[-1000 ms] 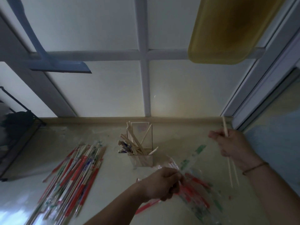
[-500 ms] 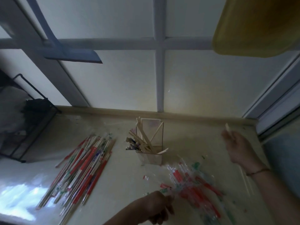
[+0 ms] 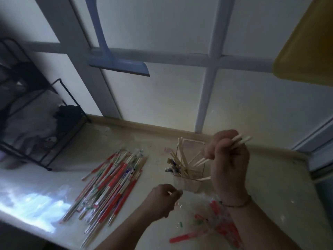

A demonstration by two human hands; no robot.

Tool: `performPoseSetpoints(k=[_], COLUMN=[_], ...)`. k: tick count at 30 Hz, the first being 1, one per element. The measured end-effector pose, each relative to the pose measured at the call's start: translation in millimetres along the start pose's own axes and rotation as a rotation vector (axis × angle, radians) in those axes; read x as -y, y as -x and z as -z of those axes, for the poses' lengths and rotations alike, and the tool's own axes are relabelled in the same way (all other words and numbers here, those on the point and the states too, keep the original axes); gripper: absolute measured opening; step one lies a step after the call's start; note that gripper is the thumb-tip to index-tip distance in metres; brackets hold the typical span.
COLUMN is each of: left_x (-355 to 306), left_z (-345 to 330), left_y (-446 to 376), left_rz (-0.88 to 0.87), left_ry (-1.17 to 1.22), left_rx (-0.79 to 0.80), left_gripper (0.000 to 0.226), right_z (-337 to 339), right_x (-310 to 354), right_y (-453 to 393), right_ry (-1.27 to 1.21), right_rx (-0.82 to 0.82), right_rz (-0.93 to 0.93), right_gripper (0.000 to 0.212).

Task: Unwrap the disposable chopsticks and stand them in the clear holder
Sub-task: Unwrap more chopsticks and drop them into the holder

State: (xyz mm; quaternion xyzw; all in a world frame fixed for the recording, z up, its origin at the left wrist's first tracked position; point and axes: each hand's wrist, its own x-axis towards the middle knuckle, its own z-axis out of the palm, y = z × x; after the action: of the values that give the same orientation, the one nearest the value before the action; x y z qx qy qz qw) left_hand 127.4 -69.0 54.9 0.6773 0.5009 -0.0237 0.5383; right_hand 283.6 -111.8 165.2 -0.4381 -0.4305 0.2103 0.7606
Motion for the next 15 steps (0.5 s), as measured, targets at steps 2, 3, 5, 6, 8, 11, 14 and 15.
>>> performPoseSetpoints(k=[2,3,5,6,8,11,14,15], left_x=[-4,-6,-8,-8,-8,-9,-9,-9], left_z=[11,16,23,26,30,35,39,41], left_y=[-2,-2,-3,-3,-5,-10,-14,-14], left_rz=[-0.036,-0.053,-0.088,-0.108,-0.146,-0.186,-0.214,-0.218], left_ry=[0.026,0.019,-0.008,-0.019,-0.021,-0.01,-0.027,-0.038], left_rx=[-0.064,-0.083,-0.117,-0.131,-0.142,-0.142,-0.13,-0.125], left_gripper=[0.031,0.029,0.028,0.028,0.027,0.023,0.023,0.024], right_z=[-12,-14,-15,-15,-16,-18,-16,-15], right_x=[-13,-22,-39,-46,-57,-74,-90,-94], right_y=[7,10,13,14,18,26,35,38], right_ry=[0.077,0.105,0.086,0.044,0.005,0.069,0.132,0.15], right_rx=[-0.009,-0.012,-0.039,-0.064,-0.1,-0.127,-0.179,-0.199], right_rz=[-0.064,-0.093,-0.18,-0.248,-0.357,-0.385,-0.411,-0.419], right_gripper=[0.05,0.055,0.06,0.062,0.069,0.071,0.066,0.06])
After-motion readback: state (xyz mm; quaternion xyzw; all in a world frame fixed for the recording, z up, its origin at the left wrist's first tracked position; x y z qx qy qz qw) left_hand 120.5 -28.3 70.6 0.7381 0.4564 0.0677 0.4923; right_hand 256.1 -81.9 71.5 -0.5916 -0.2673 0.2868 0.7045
